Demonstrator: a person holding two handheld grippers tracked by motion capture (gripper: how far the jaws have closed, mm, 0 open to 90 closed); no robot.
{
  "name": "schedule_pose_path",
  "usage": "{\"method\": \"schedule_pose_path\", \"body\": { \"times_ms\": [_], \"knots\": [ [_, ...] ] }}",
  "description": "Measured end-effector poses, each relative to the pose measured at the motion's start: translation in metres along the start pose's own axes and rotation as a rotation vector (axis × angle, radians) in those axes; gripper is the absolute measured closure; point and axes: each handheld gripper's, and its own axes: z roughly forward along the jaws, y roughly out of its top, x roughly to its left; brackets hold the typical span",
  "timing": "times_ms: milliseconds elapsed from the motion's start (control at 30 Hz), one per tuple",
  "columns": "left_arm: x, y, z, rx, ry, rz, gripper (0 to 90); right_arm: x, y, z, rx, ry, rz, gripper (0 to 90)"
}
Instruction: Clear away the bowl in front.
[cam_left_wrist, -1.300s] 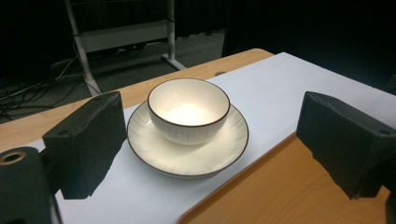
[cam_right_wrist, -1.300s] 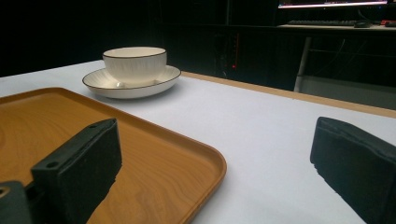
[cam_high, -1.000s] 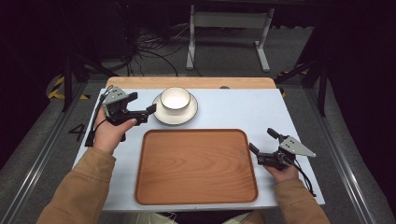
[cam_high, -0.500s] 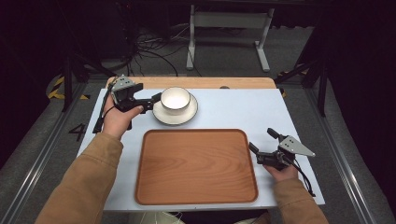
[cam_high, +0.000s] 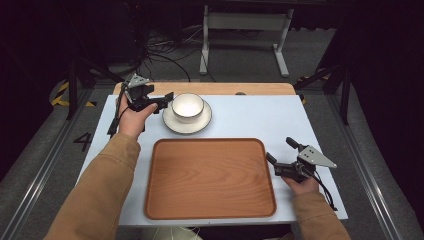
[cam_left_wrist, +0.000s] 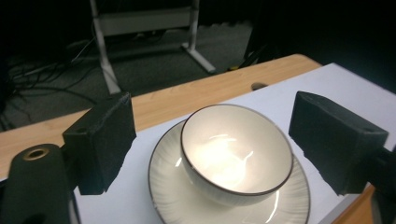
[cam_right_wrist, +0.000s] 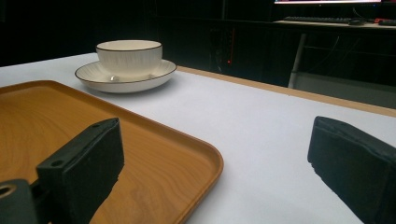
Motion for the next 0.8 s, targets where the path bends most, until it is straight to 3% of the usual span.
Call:
{"method": "schedule_pose_path", "body": {
  "times_ms": [167,233,300,367,500,733,800],
  "knots": [
    [0.003,0.0,0.012,0.066,-0.027,-0.038,17.6,0.0,0.0,0.0,0.003,-0.001,-0.004,3.8],
    [0.007,0.002,0.022,0.147,-0.035,-0.066,17.8,0.0,0.0,0.0,0.004,-0.002,-0.005,3.8],
    [0.01,0.001,0.03,0.184,-0.02,-0.047,16.5,0.0,0.0,0.0,0.004,-0.001,-0.007,3.8],
    [0.012,-0.001,0.034,0.194,-0.019,-0.054,14.0,0.0,0.0,0.0,0.004,-0.001,-0.007,3.8],
    [0.019,-0.011,0.05,0.249,-0.011,-0.138,11.6,0.0,0.0,0.0,0.003,0.001,-0.008,3.8],
    [0.02,-0.019,0.063,0.276,-0.014,-0.141,14.2,0.0,0.0,0.0,0.002,0.003,-0.007,3.8],
    [0.021,-0.022,0.065,0.282,-0.025,-0.159,16.8,0.0,0.0,0.0,0.001,0.004,-0.007,3.8]
  ]
}}
